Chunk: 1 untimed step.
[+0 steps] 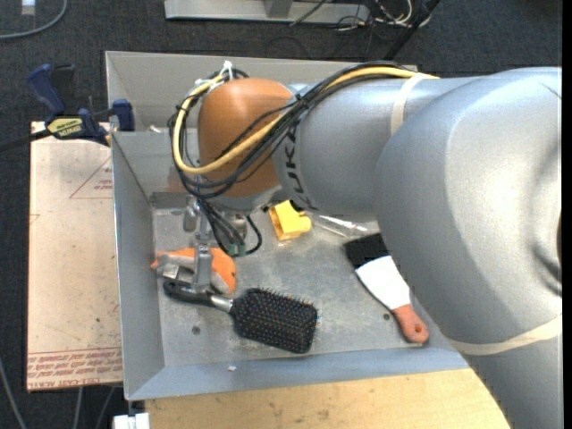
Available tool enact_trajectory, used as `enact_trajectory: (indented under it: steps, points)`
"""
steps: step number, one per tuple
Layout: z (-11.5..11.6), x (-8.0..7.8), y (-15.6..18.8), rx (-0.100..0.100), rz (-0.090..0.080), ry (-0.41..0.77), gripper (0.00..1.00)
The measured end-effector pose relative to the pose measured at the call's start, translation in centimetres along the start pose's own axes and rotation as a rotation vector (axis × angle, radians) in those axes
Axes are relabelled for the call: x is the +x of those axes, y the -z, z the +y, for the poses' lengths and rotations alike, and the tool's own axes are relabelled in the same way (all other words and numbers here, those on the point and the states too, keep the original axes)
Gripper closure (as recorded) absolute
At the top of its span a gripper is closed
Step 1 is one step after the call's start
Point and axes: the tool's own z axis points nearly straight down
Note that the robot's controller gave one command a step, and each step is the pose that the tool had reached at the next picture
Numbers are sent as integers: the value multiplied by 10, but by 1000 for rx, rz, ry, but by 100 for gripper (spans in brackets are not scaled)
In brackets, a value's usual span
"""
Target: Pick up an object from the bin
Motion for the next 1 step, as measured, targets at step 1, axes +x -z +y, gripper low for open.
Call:
enact_trajectory:
  steps: [1]
  points:
    - [-5, 20, -44, 0, 3, 10, 100]
